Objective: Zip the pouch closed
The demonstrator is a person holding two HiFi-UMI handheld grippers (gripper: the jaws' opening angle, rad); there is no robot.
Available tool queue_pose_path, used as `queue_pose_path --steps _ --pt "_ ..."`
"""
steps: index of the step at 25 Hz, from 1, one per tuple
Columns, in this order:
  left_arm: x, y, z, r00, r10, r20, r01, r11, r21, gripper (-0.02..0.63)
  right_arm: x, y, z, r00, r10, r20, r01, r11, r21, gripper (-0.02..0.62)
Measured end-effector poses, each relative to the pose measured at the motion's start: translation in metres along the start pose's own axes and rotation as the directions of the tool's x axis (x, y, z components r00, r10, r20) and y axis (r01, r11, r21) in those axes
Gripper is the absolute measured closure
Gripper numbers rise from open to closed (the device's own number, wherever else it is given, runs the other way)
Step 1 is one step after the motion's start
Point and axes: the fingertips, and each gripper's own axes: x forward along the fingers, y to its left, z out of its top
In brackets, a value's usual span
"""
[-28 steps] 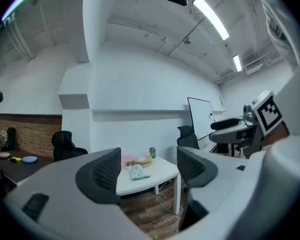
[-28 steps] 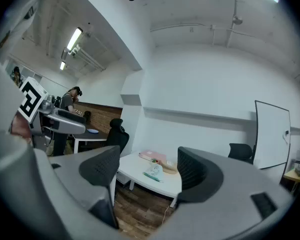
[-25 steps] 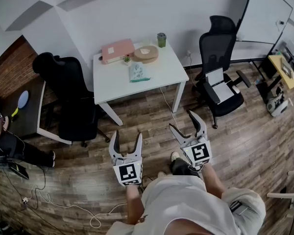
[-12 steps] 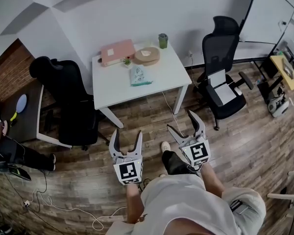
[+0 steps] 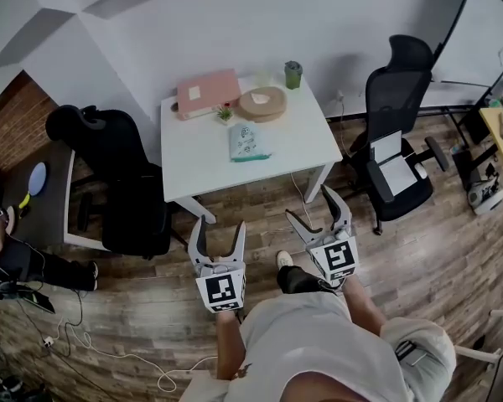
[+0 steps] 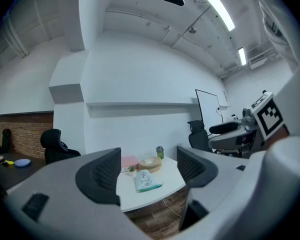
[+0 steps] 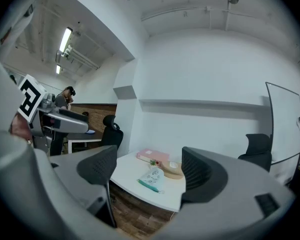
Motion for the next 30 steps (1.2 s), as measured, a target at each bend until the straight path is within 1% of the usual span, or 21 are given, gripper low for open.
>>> queue_pose_path --steps 2,7,13,16,21,25,30 --pt "0.021 0.005 0.0 1.0 0.009 -0.006 -0.009 1.0 -0.002 0.258 0.022 -0.011 0.002 1.0 0.016 0.007 -0.016 1.0 -0.002 0.196" --pt "0.067 0.014 0.0 1.0 0.028 -0.012 -0.028 1.0 0.004 0.258 0.063 -0.043 0.002 1.0 0.028 0.005 -0.028 1.0 -0.001 0.196" --pt "0.111 0.023 0.002 0.997 0.07 -0.018 -0.07 0.998 0.003 0.258 0.097 -0.074 -0.005 0.999 0.047 0.015 -0.048 0.999 0.008 0.196" --pt "0.13 0.025 0.003 0.997 0.08 -0.023 -0.08 0.997 0.014 0.259 0.113 -0.087 -0.006 0.998 0.058 0.017 -0.058 0.998 0.009 0.196" --pt "0.154 0.027 0.0 0.995 0.09 -0.03 -0.09 0.996 0.016 0.258 0.135 -0.1 -0.011 0.997 0.077 0.019 -0.077 0.997 0.021 0.196" --pt "0.175 0.027 0.0 0.996 0.082 -0.035 -0.081 0.996 0.033 0.259 0.153 -0.11 -0.014 0.996 0.083 0.017 -0.083 0.996 0.025 0.196" --pt "0.195 0.029 -0.004 0.996 0.075 -0.044 -0.074 0.997 0.029 0.258 0.173 -0.119 -0.017 0.996 0.086 0.018 -0.087 0.996 0.033 0.197"
